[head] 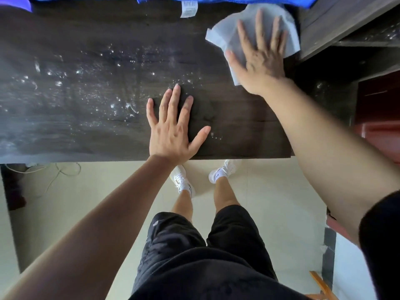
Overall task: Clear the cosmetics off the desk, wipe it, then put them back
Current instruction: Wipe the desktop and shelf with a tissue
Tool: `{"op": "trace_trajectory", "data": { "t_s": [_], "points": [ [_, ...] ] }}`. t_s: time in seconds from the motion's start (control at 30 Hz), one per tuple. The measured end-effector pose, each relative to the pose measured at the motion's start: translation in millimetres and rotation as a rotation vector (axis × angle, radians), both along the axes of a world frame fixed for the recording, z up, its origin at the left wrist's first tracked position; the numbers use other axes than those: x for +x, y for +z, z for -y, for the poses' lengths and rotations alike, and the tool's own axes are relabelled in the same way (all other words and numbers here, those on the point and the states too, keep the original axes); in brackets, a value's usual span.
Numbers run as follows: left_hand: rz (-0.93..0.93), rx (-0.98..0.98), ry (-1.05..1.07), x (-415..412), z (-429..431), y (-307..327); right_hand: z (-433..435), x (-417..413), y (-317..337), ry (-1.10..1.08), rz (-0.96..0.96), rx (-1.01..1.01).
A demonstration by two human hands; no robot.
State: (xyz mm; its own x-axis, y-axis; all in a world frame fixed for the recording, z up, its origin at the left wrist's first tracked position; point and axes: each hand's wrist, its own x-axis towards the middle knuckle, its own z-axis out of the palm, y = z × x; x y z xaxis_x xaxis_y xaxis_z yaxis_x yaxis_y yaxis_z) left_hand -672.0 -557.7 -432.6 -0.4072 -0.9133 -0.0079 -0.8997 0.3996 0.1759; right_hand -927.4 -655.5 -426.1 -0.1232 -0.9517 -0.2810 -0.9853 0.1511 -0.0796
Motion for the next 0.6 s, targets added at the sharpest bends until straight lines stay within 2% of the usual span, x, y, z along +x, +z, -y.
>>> {"op": "trace_trajectory", "data": {
  "t_s": [0.1, 0.2, 0.3, 0.4, 0.5, 0.6],
  "points": [
    [-0.071, -0.028, 0.035, 1.3, 0.7, 2.5, 8.1, 27.8, -3.6, -0.064, 0.000, -0.036],
    [-0.143, -0.120, 0.127, 20.7, 3.3, 1.1, -31.3, 59.5, -8.2, 0.120, 0.029, -0.068],
    [-0.053, -0.149, 0.165, 63.7, 19.9, -5.3, -96.0, 89.8, -8.6, 0.316, 0.075, -0.122],
    [0.008, -0.131, 0.172, 96.5, 29.5, -7.3, -125.0, 96.8, -8.4, 0.373, 0.094, -0.123],
    [0.030, -0.104, 0.202, 103.7, 24.9, -6.1, -104.9, 90.5, -7.8, 0.395, 0.086, -0.094],
    [0.032, -0.051, 0.258, 103.0, 23.6, -3.3, -52.4, 92.1, -6.0, 0.298, 0.054, -0.036]
  ]
}}
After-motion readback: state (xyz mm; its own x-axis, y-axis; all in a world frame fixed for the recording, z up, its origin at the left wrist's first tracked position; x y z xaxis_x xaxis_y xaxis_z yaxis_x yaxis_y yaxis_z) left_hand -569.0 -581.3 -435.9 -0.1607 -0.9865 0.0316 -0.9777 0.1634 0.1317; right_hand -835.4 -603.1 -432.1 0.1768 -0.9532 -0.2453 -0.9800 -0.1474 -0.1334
